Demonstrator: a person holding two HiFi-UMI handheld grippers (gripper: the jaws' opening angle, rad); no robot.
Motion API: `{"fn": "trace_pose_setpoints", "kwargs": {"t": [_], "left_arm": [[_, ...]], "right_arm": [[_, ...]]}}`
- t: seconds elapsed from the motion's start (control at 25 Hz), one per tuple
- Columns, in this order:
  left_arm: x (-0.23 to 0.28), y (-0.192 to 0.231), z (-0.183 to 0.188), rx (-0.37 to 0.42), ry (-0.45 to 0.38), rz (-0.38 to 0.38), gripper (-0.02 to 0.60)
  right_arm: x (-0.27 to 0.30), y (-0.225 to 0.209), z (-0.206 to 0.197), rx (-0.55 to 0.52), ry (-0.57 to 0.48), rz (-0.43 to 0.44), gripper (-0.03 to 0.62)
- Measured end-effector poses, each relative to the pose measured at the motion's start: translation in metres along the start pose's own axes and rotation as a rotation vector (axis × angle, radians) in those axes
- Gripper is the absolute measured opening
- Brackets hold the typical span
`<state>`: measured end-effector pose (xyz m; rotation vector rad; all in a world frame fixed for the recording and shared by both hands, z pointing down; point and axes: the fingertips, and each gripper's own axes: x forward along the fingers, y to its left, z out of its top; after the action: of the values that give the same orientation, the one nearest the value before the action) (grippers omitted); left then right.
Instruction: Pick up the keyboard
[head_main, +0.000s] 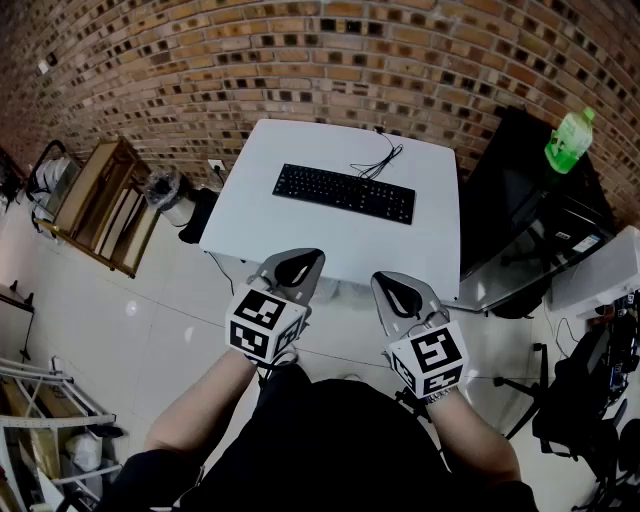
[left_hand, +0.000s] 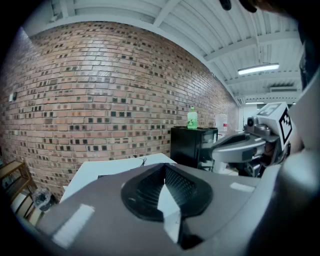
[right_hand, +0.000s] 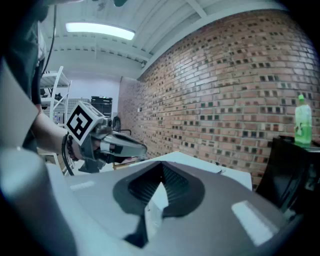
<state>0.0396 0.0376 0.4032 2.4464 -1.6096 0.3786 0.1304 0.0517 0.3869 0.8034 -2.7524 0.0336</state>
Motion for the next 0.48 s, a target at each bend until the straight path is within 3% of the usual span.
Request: {"fn": "trace_pose_setpoints", "kwargs": {"t": [0.2,0.48], "left_arm": [[0.012,0.034,0.0,-0.073,0.003,0.03,0.025],[0.044,0.117,-0.013,-0.198,0.043,0.058,0.139]], "right_arm": [[0.012,-0.006,0.0,0.006,0.007,0.0,0.002],[0.056,-0.024,0.002,0.014,0.033,-0.024,0.002]]}}
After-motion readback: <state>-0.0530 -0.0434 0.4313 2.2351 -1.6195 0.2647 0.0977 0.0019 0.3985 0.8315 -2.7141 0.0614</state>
